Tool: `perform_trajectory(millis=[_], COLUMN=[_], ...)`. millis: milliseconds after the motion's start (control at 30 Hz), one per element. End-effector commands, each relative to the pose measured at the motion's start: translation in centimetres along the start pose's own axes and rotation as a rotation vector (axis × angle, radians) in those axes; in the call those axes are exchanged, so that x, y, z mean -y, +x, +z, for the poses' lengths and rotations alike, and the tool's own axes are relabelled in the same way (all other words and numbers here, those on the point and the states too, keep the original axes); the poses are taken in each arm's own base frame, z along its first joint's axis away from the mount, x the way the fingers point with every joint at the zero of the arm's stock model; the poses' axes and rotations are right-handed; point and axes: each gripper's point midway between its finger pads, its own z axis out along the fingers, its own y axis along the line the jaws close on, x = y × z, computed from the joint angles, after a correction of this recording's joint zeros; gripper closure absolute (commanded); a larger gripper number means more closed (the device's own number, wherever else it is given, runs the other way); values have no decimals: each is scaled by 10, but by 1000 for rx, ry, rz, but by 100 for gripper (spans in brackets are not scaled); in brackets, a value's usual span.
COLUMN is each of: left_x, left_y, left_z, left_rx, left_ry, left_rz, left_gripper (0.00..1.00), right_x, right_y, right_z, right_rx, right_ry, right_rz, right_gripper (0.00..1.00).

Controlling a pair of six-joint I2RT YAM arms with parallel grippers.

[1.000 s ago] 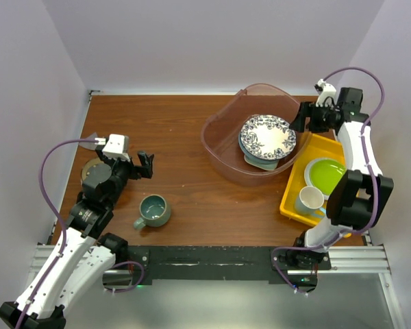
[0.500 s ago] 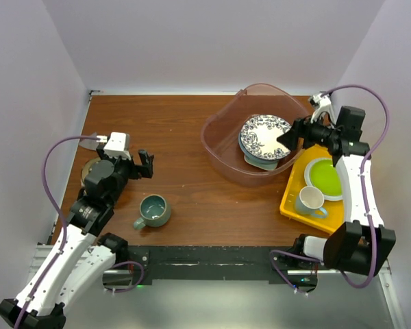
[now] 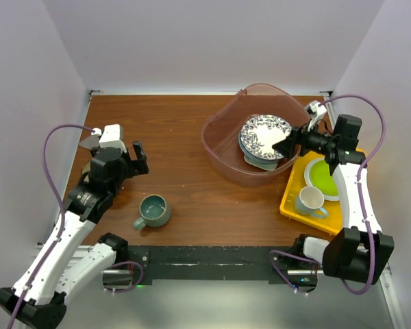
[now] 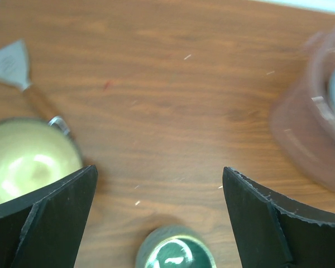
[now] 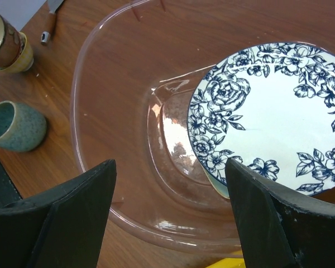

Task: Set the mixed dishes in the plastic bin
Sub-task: Pick up the bowl from the center of the board.

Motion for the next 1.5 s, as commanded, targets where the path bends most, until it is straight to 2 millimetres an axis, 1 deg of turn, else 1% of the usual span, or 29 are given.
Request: perform_trajectory(millis=[0, 33, 67, 100, 133, 200, 233, 267, 333, 367, 433, 467, 567, 600, 667, 733, 767, 833, 900, 967, 1100, 1233, 1367, 1400, 1433, 1467], left_x=[-37, -42, -50, -53, -56, -59, -61, -64, -69, -73, -79, -82, -89, -90, -94, -97, -99, -101, -104, -107, -109, -110, -112, -112, -112, -112], left_y=[4, 8, 7, 8, 13, 14, 20, 20, 28, 27, 35, 37, 51, 55, 62, 68, 71, 75, 78, 81, 84, 87, 86, 85, 84, 81], left_z=[5, 11, 13, 16, 22, 29, 36, 38, 45, 48, 55, 58, 69, 71, 76, 79, 81, 84, 87, 88, 89, 90, 90, 89, 88, 87], left_rx=[-36, -60, -57, -66, -88, -100, -128, -129, -158, -150, -175, -181, -231, -241, -264, -277, -292, -307, -320, -333, -345, -358, -358, -357, -352, -342], left_ry=[-234, -277, -334, -359, -388, -425, -445, -473, -513, -537, -560, -571, -597, -603, -622, -639, -648, -653, -664, -672, -679, -676, -677, -677, -679, -676], left_rz=[14, 39, 59, 80, 99, 126, 150, 164, 199, 206, 226, 224, 247, 252, 272, 281, 286, 292, 294, 297, 301, 303, 296, 299, 299, 294], left_gripper=[3, 4, 5, 6, 7, 13, 15, 16, 19, 22, 26, 30, 38, 39, 46, 48, 53, 58, 65, 67, 67, 72, 83, 86, 92, 94], right_x=[-9, -10, -10, -10, -11, -11, -11, -11, -11, -11, -11, -11, -10, -10, -10, -10, -10, -10, -10, -11, -12, -13, -13, -13, -13, -13], right_y=[-15, -16, -16, -16, -16, -17, -16, -16, -17, -16, -16, -16, -17, -17, -17, -17, -17, -16, -17, -17, -18, -19, -19, -19, -19, -19], right_z=[-5, -5, -5, -5, -5, -6, -6, -6, -6, -6, -7, -7, -7, -7, -7, -7, -7, -7, -7, -7, -8, -9, -9, -9, -9, -9], right_rx=[46, 46, 47, 48, 48, 49, 49, 48, 49, 49, 49, 49, 49, 49, 50, 49, 48, 47, 48, 50, 53, 53, 53, 54, 53, 54], right_ry=[-28, -31, -31, -29, -30, -27, -27, -26, -24, -23, -21, -21, -18, -19, -19, -16, -17, -18, -17, -18, -19, -22, -25, -25, -24, -25], right_rz=[-66, -68, -66, -67, -69, -71, -68, -68, -71, -69, -71, -71, -70, -70, -72, -72, -71, -69, -70, -72, -77, -75, -75, -75, -74, -75], right_gripper=[17, 17, 17, 17, 17, 17, 17, 17, 17, 17, 17, 17, 17, 17, 17, 17, 17, 17, 17, 17, 17, 17, 17, 17, 17, 17])
